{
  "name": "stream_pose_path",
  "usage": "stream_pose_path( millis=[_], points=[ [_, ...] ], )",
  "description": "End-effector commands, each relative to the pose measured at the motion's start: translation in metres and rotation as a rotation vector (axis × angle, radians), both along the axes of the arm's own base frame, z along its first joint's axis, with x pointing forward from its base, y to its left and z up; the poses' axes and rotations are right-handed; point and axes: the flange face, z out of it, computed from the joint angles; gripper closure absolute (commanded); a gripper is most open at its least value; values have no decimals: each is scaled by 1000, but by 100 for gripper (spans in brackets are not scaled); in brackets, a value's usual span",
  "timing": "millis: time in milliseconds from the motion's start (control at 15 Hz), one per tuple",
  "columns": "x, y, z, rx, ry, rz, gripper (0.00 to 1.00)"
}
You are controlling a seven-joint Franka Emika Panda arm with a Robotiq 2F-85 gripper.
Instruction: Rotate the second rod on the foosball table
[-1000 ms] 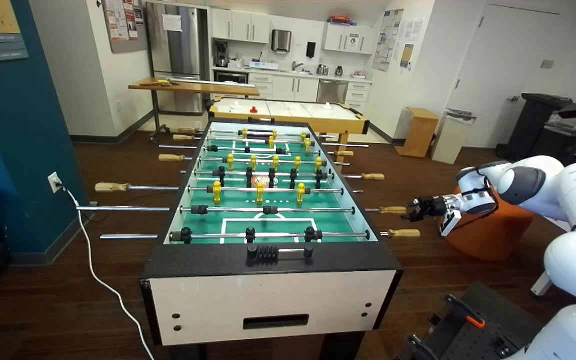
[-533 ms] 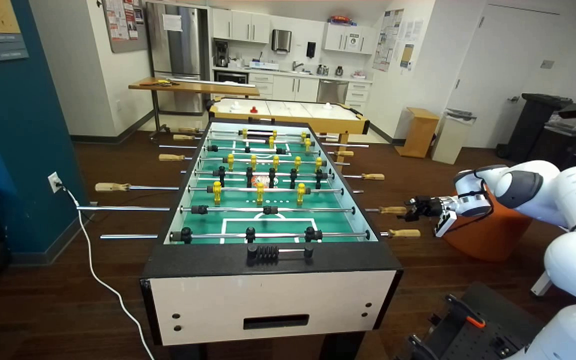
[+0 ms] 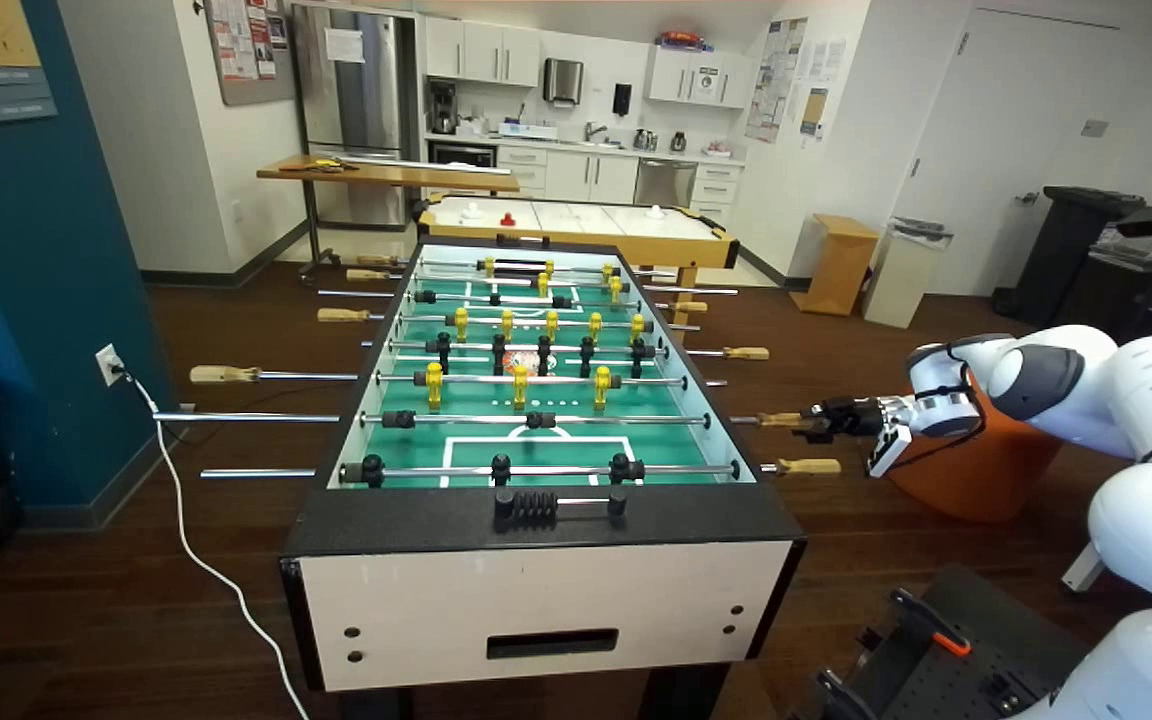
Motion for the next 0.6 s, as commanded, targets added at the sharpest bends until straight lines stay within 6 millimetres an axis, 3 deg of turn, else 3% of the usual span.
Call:
stream_pose_path(
  millis=[0, 200, 467, 533],
  points=[
    [1, -4, 2, 42, -13, -9, 67],
    [-3, -3, -2, 43, -1, -7, 89],
    [-4, -6, 5, 4, 0, 0, 88],
    [-6, -7, 7, 2, -1, 1, 39]
  ],
)
